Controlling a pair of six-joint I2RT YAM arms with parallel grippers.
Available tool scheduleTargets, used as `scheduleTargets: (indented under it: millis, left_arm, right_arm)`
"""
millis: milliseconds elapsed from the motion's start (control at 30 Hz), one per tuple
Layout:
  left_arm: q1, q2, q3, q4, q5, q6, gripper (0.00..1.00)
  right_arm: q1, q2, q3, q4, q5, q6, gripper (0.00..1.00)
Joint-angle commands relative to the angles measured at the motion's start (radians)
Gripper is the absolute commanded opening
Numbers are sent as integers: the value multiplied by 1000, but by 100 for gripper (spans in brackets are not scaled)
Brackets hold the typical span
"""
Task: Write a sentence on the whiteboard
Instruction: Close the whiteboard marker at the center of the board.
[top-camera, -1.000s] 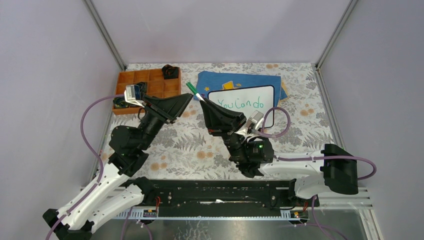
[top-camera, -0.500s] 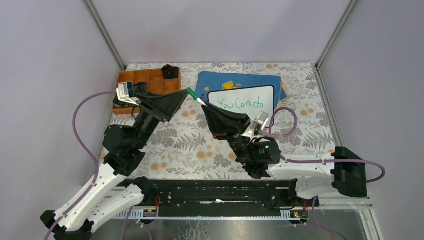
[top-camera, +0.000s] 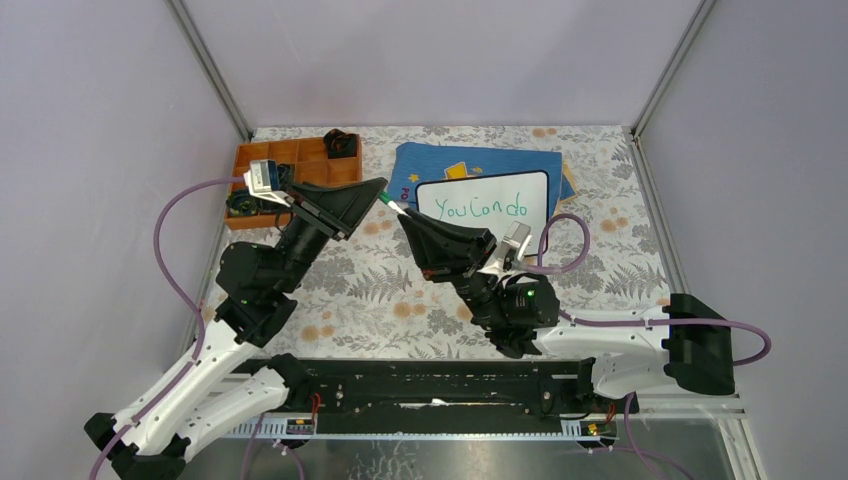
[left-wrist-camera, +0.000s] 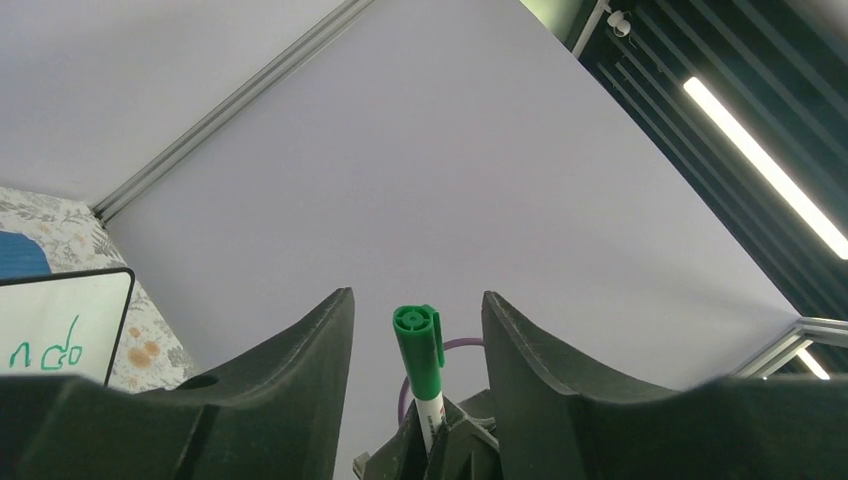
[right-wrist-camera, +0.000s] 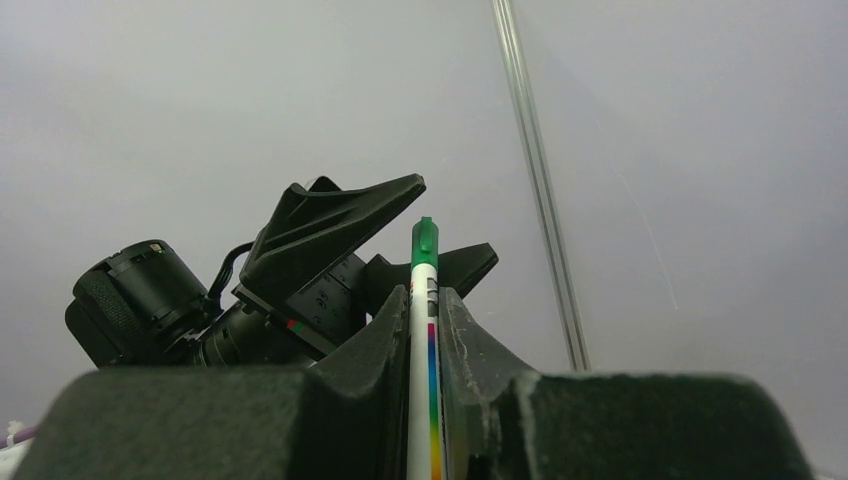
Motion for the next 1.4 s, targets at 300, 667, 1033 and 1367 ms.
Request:
scheduleTargets:
  millis: [300,667,1033,1367]
  left_arm:
    - [-5,-7,1,42,7,-2,36]
    - [-5,-6,-17,41,16,-20,7]
    - [-9,24,-22,37,70,-87,0]
    - [-78,46,-46,39,71,-104,0]
  right_arm:
    - [-5,-29,8,24,2,8,0]
    - [-5,-14,15,25,28,-5,0]
    - [-5,20,56,18,65,-22,0]
    - [-5,54,94,20,84,-40,0]
